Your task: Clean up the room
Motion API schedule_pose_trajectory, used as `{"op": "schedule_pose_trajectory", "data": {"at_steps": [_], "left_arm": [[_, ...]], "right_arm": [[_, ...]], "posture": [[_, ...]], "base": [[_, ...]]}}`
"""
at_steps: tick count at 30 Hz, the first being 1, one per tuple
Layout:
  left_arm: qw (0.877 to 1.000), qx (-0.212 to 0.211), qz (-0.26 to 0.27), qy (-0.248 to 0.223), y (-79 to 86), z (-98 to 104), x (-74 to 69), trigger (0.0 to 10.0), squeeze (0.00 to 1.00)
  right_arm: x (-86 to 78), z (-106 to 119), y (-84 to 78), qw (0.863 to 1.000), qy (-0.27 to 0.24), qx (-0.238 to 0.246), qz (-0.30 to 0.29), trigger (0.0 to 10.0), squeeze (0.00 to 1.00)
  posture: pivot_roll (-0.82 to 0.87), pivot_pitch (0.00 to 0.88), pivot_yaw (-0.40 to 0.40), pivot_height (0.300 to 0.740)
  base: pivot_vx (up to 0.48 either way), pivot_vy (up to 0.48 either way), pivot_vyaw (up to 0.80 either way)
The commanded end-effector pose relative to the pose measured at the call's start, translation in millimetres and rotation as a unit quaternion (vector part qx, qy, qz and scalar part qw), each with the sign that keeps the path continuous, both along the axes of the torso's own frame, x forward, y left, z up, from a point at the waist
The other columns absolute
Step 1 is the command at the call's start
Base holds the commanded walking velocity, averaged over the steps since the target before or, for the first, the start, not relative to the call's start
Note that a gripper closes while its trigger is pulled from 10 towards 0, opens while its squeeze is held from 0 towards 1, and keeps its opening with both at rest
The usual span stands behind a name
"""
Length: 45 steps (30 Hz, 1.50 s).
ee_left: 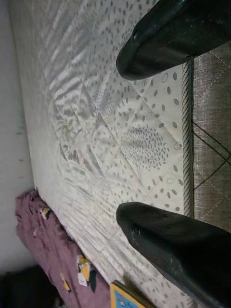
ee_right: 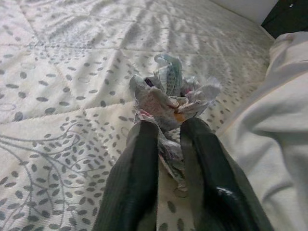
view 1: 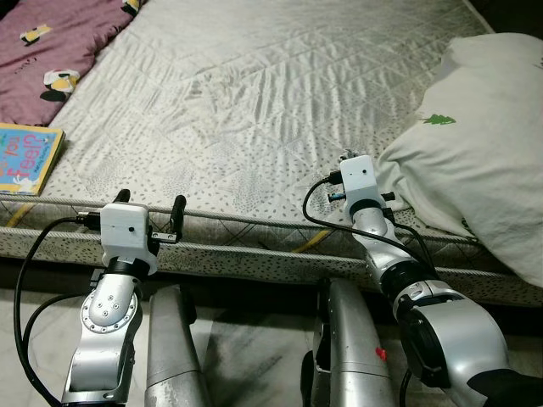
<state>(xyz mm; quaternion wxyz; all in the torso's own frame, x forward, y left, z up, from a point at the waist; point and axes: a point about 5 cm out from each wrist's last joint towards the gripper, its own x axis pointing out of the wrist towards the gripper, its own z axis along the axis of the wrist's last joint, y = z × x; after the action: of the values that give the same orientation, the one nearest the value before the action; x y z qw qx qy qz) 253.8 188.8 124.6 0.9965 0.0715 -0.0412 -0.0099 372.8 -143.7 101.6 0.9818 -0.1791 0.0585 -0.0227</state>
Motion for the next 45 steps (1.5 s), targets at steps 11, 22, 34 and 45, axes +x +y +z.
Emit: {"op": "schedule_pose_trajectory", "data": {"at_steps": [11, 22, 34, 45], "left_arm": [[1.0, -0.016, -0.024, 0.006, -2.0, -3, -3.6, 10.0, 0.0], [1.0, -0.004, -0.022, 0.012, -1.2, 2, -22.6, 10.0, 0.0], [0.999, 0.0, -0.024, 0.026, -3.5, 7, -42.6, 10.0, 0.0], [0.998, -0.004, -0.041, 0.057, -15.8, 7, -65.0, 10.0, 0.0]], "right_arm": [[-2.7, -4, 4.4, 1.0, 0.003, 0.02, 0.019, 0.0, 0.0], [-11.1, -1, 28.3, 0.99, -0.05, 0.091, 0.096, 10.0, 1.0], [11.9, 51, 44.7, 0.985, -0.131, 0.071, 0.084, 10.0, 1.0], [15.8, 43, 53.6, 0.993, -0.068, 0.005, 0.091, 10.0, 0.0]], "posture": [[0.1, 0.008, -0.029, 0.465], [0.13, 0.102, -0.017, 0.465], [0.16, 0.168, -0.002, 0.465], [0.18, 0.231, -0.006, 0.465]], "base": [[0.0, 0.0, 0.0], [0.0, 0.0, 0.0], [0.0, 0.0, 0.0], [0.0, 0.0, 0.0]]}}
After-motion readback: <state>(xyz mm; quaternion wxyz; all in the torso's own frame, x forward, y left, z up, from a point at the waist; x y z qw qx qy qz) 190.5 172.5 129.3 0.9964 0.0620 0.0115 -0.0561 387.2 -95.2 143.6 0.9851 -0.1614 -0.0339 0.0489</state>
